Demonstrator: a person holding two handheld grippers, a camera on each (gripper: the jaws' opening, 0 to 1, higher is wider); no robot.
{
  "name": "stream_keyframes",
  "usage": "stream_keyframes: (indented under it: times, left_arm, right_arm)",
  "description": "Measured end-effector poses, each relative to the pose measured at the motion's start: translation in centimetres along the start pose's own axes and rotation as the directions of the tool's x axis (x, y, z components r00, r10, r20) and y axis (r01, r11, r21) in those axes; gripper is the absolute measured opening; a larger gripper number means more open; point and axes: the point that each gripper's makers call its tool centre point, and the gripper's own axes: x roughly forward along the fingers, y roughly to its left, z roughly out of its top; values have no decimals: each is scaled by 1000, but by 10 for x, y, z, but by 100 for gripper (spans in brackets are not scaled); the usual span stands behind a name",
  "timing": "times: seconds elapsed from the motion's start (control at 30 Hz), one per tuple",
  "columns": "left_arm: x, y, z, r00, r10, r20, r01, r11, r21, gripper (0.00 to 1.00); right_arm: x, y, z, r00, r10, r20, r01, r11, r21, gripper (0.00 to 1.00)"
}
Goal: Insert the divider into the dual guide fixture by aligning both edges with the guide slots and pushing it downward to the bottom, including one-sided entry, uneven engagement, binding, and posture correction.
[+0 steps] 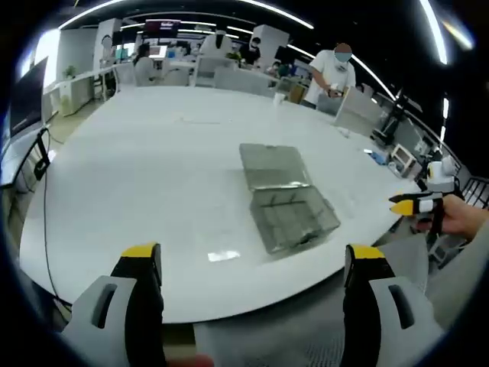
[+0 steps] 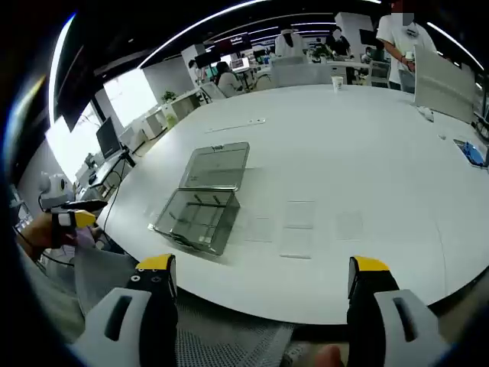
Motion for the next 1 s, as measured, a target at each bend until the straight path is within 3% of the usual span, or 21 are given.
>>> stream_keyframes:
  times: [1.0]
  left_arm:
    - [1,-3,-3,1000,-3,-2,3,1000,-11,98]
  right_arm:
    - [2,0,-3,1000,2,-6,-2,1000,7,92]
